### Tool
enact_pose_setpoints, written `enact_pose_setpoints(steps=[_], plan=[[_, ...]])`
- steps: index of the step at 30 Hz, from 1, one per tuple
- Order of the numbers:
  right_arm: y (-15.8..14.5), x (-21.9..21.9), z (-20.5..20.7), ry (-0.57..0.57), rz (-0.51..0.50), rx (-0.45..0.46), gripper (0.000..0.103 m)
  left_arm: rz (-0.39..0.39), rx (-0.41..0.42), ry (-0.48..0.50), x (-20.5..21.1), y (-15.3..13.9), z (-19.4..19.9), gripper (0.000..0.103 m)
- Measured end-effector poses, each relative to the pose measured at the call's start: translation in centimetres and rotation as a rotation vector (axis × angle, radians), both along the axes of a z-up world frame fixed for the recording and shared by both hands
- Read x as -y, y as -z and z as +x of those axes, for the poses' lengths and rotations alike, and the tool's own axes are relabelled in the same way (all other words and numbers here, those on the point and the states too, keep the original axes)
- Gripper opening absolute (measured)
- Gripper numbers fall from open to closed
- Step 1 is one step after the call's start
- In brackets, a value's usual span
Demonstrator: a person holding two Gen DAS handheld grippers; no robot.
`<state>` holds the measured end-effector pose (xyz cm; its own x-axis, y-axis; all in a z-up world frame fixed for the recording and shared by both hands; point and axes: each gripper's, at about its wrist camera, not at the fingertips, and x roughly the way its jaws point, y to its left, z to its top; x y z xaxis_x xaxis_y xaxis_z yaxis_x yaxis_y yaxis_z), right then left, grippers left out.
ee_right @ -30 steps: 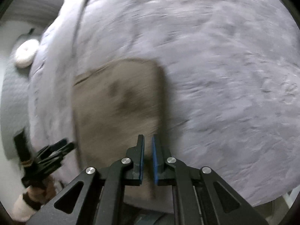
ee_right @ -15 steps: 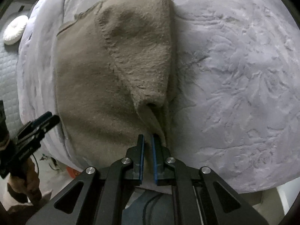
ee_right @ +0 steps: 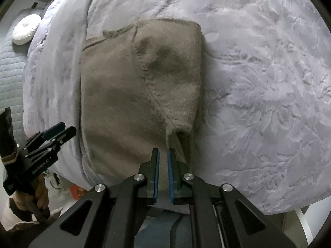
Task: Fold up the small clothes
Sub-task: 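Withdraw both open tools from the folded sweater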
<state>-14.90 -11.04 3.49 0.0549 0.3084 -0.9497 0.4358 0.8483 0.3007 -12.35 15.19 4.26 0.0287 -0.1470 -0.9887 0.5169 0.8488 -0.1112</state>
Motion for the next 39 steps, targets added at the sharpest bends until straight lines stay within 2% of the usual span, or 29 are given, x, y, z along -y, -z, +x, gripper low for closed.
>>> enact_pose_setpoints(steps=[11, 12, 13, 14, 18, 19, 21, 22, 23, 25, 26, 27, 28, 31, 36, 39], plan=[[-0.6, -0.7, 1.2, 0.023, -0.036, 0.017, 0.009, 0.061, -0.001, -0.035, 0.3, 0.2, 0.6, 0.054], [-0.8, -0.7, 1.4, 0.019, -0.053, 0.015, 0.009, 0.069, -0.001, -0.037, 0.3, 0.1, 0.7, 0.058], [-1.0, -0.7, 1.5, 0.017, -0.071, 0.014, 0.009, 0.076, -0.001, -0.039, 0.3, 0.1, 0.7, 0.073], [-1.2, -0.6, 1.6, 0.018, -0.079, 0.016, 0.009, 0.085, 0.004, -0.044, 0.3, 0.0, 0.8, 0.079], [-2.1, -0.3, 2.3, 0.028, -0.119, 0.034, 0.009, 0.099, 0.023, -0.051, 0.4, -0.6, 1.0, 0.081], [-2.4, -0.2, 2.5, 0.027, -0.136, 0.035, 0.013, 0.100, 0.024, -0.054, 0.4, -0.7, 1.1, 0.081], [-2.8, -0.2, 2.8, 0.025, -0.163, 0.044, 0.039, 0.096, 0.029, -0.064, 0.5, -1.0, 1.2, 0.081], [-3.1, -0.2, 3.0, 0.025, -0.169, 0.053, 0.063, 0.092, 0.032, -0.069, 0.5, -1.2, 1.3, 0.081], [-3.4, -0.2, 3.0, 0.025, -0.174, 0.064, 0.070, 0.089, 0.034, -0.070, 0.6, -1.4, 1.4, 0.081], [-3.8, -0.3, 3.3, 0.019, -0.185, 0.073, 0.070, 0.085, 0.033, -0.069, 0.7, -1.7, 1.5, 0.083], [-4.0, -0.3, 3.4, 0.018, -0.187, 0.076, 0.070, 0.081, 0.034, -0.071, 0.7, -1.9, 1.5, 0.087], [-4.1, -0.3, 3.4, 0.019, -0.190, 0.078, 0.070, 0.075, 0.039, -0.078, 0.7, -2.1, 1.5, 0.100], [-4.2, -0.4, 3.4, 0.019, -0.193, 0.079, 0.070, 0.069, 0.053, -0.087, 0.7, -2.5, 1.6, 0.102], [-4.4, -0.4, 3.5, 0.020, -0.204, 0.076, 0.081, 0.072, 0.073, -0.079, 0.9, -2.9, 1.6, 0.102], [-5.0, -0.6, 3.8, 0.017, -0.241, 0.087, 0.084, 0.117, 0.107, -0.065, 1.5, -3.3, 1.5, 0.102], [-5.6, -0.7, 4.1, 0.010, -0.294, 0.088, 0.093, 0.119, 0.108, -0.070, 1.6, -3.6, 1.6, 0.102]])
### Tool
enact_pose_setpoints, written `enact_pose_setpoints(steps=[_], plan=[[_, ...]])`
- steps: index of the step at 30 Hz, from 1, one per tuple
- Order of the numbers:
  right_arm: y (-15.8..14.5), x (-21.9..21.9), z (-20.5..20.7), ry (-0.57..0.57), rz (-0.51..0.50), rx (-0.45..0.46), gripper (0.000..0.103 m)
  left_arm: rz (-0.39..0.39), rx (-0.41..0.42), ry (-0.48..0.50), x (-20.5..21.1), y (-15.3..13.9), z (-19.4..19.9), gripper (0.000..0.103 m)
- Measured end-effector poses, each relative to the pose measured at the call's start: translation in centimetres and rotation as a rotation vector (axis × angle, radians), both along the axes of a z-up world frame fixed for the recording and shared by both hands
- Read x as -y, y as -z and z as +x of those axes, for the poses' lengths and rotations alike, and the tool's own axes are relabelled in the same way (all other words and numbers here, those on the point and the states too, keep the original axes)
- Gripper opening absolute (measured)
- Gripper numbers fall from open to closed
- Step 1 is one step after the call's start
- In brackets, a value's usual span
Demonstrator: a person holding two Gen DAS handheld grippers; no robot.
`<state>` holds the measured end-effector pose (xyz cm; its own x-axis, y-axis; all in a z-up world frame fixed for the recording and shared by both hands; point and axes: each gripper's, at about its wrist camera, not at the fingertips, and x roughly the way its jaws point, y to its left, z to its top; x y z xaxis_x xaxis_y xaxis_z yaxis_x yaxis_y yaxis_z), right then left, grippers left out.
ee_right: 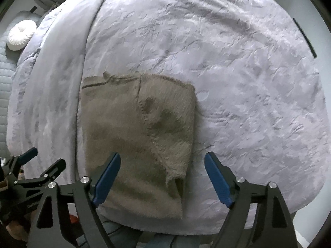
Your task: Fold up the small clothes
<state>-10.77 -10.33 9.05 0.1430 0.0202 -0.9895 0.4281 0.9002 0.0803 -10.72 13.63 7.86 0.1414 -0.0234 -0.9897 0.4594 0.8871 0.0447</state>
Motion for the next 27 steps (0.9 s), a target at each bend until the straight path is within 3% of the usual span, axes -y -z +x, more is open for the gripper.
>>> enact_pose_setpoints(steps=[1, 10, 27], plan=[[-0.2, 0.0, 0.1, 0.000, -0.018, 0.007, 0.103, 0.000, 0.003, -0.001, 0.0, -0.1, 0.1, 0.102], [-1.4, 0.2, 0.5, 0.012, -0.095, 0.038, 0.103, -0.004, 0.017, -0.019, 0.3, -0.7, 0.3, 0.102], [-0.9, 0.4, 0.4, 0.022, -0.093, 0.009, 0.103, -0.018, 0.009, -0.089, -0.4, -0.7, 1.1, 0.102]])
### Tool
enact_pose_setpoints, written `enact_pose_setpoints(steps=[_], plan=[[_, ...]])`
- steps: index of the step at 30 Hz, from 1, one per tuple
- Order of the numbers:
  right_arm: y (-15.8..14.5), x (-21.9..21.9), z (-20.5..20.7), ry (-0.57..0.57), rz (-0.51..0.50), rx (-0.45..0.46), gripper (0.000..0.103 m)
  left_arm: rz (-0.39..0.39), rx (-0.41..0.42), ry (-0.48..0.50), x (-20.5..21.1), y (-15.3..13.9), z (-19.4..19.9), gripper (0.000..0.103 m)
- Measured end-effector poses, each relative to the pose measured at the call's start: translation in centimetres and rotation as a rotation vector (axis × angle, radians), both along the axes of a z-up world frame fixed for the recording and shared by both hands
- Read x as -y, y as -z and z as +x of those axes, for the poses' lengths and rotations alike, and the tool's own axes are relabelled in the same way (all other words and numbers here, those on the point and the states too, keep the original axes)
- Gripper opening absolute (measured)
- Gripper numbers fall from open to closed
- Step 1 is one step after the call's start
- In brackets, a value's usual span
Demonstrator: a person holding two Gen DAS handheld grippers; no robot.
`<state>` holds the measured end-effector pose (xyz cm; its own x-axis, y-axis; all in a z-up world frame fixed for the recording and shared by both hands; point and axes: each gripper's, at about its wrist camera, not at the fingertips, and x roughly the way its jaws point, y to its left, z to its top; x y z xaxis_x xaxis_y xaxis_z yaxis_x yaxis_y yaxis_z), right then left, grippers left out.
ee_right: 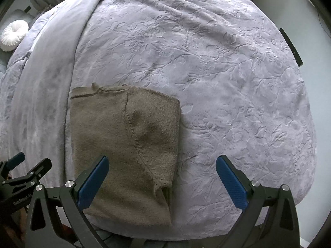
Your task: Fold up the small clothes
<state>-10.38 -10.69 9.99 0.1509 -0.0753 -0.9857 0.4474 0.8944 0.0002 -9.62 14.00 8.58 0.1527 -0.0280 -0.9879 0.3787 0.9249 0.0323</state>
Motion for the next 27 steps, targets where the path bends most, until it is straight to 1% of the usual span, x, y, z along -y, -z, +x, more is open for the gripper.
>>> enact_pose_setpoints(steps=[27], plan=[[-0.06, -0.01, -0.24, 0.003, 0.000, -0.003, 0.103, -0.001, 0.001, -0.013, 0.03, 0.05, -0.29, 0.102]])
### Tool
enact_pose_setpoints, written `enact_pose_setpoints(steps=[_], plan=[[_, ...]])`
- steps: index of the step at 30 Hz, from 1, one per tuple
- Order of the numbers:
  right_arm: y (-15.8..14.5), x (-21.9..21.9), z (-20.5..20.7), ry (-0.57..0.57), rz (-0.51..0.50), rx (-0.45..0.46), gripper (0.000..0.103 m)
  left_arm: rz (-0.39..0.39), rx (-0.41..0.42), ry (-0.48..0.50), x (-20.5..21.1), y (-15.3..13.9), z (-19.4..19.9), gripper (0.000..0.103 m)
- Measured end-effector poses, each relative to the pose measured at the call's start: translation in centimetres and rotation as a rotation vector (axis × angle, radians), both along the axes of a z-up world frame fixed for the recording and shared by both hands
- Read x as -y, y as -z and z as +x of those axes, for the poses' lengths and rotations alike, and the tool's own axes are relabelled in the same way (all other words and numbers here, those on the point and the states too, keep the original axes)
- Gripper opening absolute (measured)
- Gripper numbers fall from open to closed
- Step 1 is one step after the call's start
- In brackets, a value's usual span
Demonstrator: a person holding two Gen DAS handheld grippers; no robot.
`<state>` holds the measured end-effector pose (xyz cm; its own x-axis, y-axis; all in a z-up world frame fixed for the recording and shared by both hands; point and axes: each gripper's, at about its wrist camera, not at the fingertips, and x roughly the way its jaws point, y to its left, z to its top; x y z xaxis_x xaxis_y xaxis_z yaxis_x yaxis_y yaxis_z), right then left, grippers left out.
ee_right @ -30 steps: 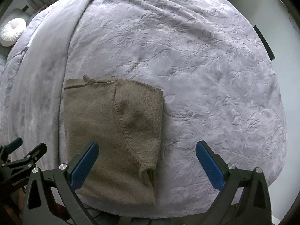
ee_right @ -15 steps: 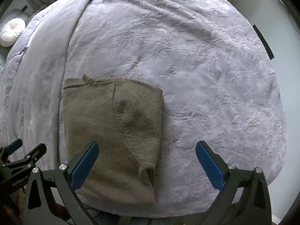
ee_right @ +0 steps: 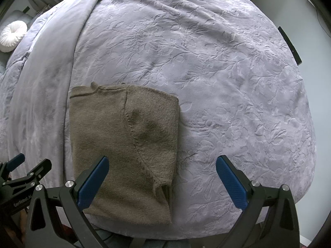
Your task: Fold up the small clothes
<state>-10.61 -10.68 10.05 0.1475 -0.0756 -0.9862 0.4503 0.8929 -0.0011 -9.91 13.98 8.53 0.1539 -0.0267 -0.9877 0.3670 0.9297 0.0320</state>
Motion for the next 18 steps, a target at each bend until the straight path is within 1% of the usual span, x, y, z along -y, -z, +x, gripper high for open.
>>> enact_pose_setpoints(steps=[18], plan=[[0.07, -0.08, -0.08, -0.002, 0.003, -0.005, 0.103, 0.002, 0.002, 0.000, -0.08, 0.01, 0.16, 0.102]])
